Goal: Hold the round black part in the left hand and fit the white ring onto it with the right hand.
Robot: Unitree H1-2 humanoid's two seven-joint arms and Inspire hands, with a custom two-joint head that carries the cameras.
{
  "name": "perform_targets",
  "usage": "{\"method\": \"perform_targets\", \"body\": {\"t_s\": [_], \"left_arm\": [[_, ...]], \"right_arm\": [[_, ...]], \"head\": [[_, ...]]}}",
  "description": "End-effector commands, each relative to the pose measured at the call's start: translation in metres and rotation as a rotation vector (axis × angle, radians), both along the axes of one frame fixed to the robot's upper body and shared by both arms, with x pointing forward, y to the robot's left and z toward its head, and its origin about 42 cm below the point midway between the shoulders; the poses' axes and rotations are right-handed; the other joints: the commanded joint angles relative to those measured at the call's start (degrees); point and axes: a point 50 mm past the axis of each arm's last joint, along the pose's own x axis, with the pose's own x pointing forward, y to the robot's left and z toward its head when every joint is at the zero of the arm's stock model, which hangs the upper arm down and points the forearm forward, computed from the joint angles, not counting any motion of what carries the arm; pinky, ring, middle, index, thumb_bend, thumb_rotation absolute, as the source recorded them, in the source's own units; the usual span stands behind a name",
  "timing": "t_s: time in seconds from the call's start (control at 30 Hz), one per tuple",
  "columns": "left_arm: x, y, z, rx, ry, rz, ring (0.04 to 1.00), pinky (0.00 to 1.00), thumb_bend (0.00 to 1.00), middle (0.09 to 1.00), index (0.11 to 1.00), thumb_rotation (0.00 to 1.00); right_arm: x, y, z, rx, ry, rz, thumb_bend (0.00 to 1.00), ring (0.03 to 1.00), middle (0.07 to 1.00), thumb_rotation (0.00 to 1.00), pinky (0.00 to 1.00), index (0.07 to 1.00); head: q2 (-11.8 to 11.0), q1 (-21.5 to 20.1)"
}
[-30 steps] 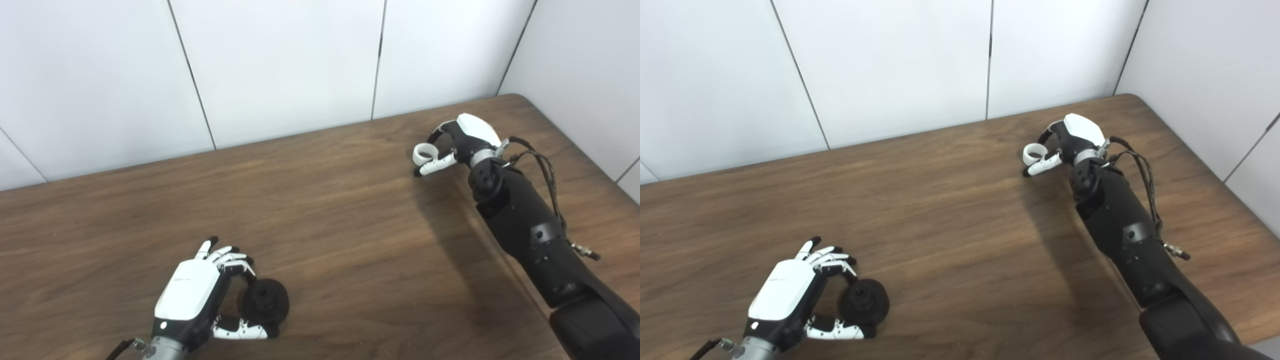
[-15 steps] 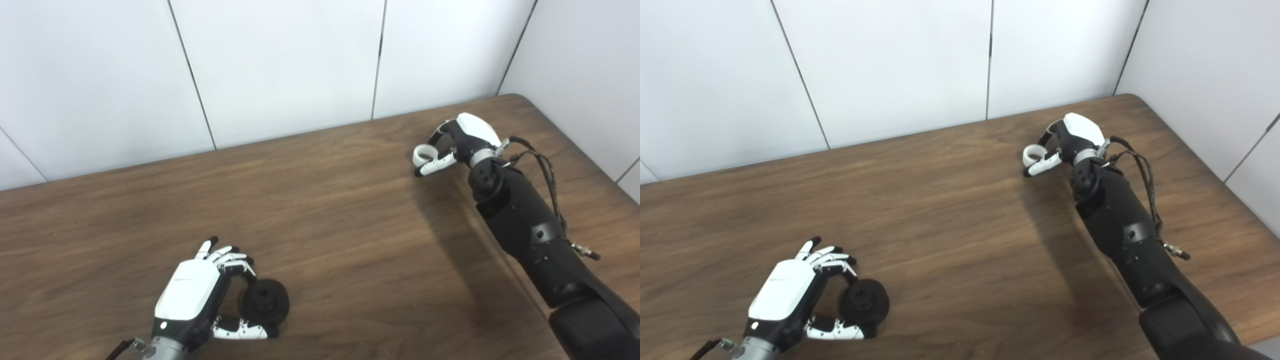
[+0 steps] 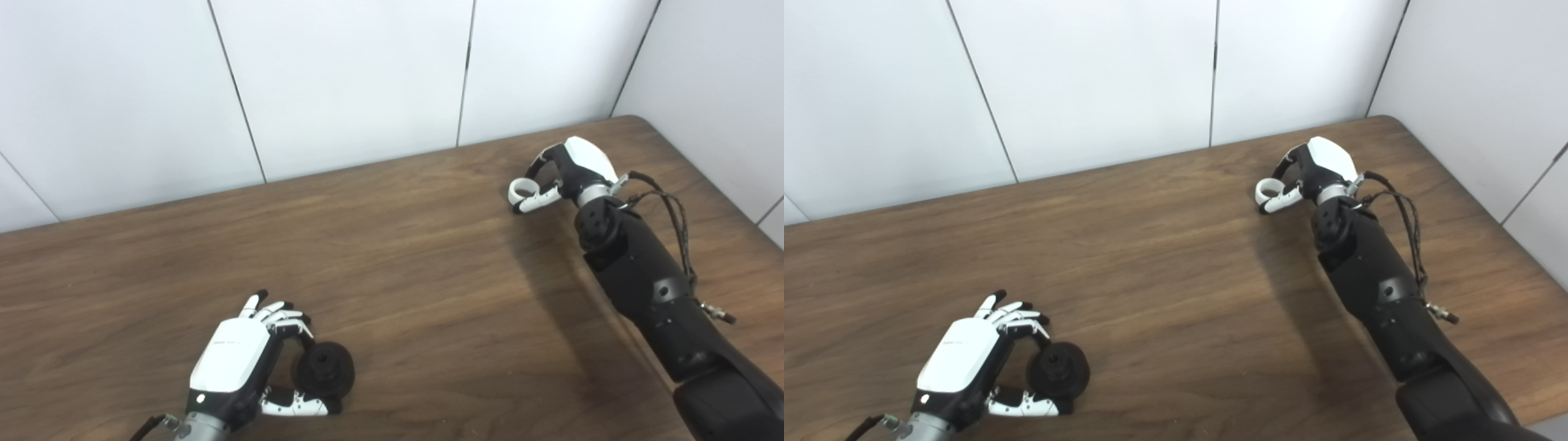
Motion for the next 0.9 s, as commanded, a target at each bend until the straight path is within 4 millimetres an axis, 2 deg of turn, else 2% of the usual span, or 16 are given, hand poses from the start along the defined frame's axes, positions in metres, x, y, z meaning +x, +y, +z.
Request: {"method": "perform_targets", "body": {"t_s": [0.0,0.33,0.6,0.87], "left_arm": [[0.001,0.001,0.008,0.014,-0.032,-0.005,0.867,1.00,0.52,0.751,0.483,0.05],[-0.001,-0.002,0.008,0.025,-0.031,-0.003,0.868,1.00,0.52,0.753,0.483,0.05],[-0.002,-0.007,0.007,0.029,-0.027,-0.004,0.873,1.00,0.52,0.759,0.483,0.05],[-0.002,-0.014,0.006,0.026,-0.032,0.000,0.876,1.00,0.52,0.760,0.483,0.05]], "right_arm": [[0.002,-0.005,0.019,-0.030,-0.064,0.015,0.52,0.923,0.819,0.13,1.00,0.485],[-0.014,0.006,0.030,-0.015,-0.076,0.100,0.52,0.947,0.837,0.13,1.00,0.485],[-0.037,0.033,0.049,-0.031,-0.088,0.236,0.52,0.947,0.825,0.13,1.00,0.485],[-0.065,0.078,0.067,-0.057,-0.101,0.418,0.52,0.948,0.809,0.13,0.99,0.485]], "head": [[0.0,0.0],[0.3,2.3],[0.5,4.8],[0.7,6.6]]}}
